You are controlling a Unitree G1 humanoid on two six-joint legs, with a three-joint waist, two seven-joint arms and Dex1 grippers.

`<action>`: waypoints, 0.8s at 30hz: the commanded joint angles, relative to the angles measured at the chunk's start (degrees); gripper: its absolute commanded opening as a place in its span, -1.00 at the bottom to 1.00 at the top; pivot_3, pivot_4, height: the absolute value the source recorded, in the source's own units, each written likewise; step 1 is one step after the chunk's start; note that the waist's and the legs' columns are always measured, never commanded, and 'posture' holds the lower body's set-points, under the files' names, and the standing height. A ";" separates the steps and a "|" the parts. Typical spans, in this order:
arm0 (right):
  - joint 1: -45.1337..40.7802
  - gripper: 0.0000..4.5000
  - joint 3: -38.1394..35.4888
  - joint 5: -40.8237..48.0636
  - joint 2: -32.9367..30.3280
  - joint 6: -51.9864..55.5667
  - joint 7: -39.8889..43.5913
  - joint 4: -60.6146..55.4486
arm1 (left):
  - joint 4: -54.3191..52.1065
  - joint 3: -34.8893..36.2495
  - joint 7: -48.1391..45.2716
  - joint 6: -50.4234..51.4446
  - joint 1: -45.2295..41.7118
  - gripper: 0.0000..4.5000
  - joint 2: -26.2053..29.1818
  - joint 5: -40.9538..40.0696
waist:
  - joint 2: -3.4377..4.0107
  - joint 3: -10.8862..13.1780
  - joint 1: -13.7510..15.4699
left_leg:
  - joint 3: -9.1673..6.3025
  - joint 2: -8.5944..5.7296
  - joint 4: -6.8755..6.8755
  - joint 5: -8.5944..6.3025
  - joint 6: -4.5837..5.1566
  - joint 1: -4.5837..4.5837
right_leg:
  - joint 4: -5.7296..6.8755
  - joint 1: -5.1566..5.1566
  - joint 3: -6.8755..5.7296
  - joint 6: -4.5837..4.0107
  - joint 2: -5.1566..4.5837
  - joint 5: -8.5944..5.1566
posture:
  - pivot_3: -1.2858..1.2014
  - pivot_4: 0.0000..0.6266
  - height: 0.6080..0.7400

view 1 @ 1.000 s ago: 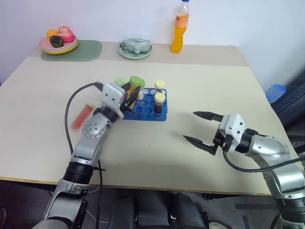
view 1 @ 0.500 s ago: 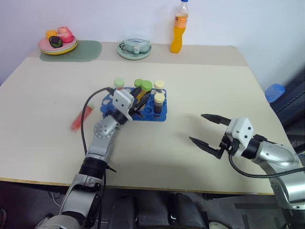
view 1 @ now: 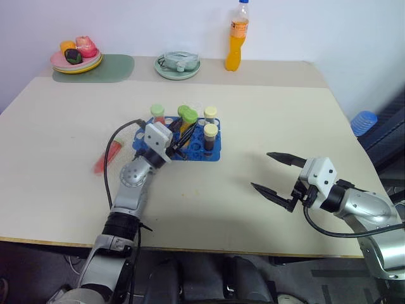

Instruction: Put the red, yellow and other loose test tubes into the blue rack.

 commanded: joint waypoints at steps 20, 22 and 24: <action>-0.79 1.00 -1.27 0.18 -0.47 -0.50 -0.87 -2.29 | 5.67 4.05 -14.73 2.38 1.35 -0.65 -2.86 -10.80 | 0.05 -0.05 0.02 | 0.00 0.00 0.00 -0.04 0.08 -0.01 | -0.06 0.02 -0.01 0.00 0.00 0.00 | 0.03 -0.52 1.00; -0.79 1.00 -1.39 0.36 -0.44 -0.30 -1.13 -2.50 | 5.50 3.97 -15.31 2.45 1.52 -0.20 -2.74 -10.31 | 0.05 -0.05 0.07 | 0.00 0.00 0.00 -0.04 0.08 -0.01 | -0.06 0.02 -0.02 0.00 0.00 0.00 | 0.03 -0.52 1.00; -0.69 1.00 -1.43 0.45 -0.53 -0.26 -1.19 -2.61 | 4.87 4.38 -14.47 3.52 1.68 0.24 -3.24 -10.36 | 0.04 -0.04 0.14 | 0.00 -0.01 0.00 -0.04 0.08 -0.02 | -0.07 0.03 -0.02 0.00 0.00 0.00 | 0.03 -0.52 1.00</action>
